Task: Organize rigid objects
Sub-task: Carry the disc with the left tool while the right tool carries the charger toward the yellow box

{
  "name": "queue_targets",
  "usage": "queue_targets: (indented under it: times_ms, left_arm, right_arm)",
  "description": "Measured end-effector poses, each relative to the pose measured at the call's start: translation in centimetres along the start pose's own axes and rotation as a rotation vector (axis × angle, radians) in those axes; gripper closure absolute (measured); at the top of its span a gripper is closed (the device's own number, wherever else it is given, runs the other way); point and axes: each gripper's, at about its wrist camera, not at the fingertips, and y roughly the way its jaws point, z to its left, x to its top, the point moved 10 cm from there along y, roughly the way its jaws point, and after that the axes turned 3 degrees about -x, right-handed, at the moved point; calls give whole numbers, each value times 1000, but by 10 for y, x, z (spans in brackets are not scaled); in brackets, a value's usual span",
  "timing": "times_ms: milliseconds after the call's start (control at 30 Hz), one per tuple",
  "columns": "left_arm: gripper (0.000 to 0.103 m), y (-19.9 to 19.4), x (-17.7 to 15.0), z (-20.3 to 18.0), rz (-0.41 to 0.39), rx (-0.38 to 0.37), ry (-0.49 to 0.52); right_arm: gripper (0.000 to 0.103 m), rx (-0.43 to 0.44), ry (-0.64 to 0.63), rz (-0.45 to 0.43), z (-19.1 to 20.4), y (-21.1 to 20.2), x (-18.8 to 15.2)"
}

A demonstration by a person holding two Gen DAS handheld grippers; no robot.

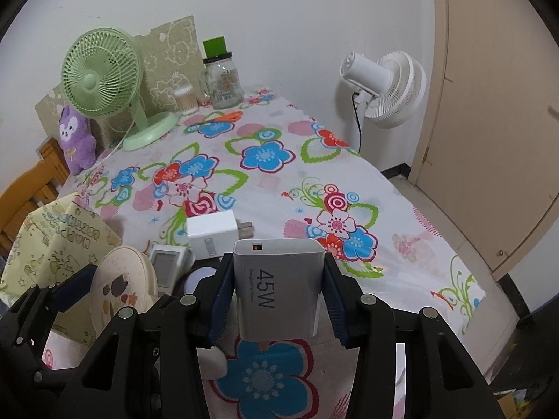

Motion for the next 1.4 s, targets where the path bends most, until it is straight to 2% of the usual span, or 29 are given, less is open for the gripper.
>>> queue_targets:
  times_ms: [733,1400]
  left_arm:
    - [18,-48,16,14,-52,30,40]
    - [18,-73,23,44,-59,73,57]
  right_arm:
    - [53,-29,-75,-80,26,-56,19]
    - [53,2,-152,-95,66,-75,29]
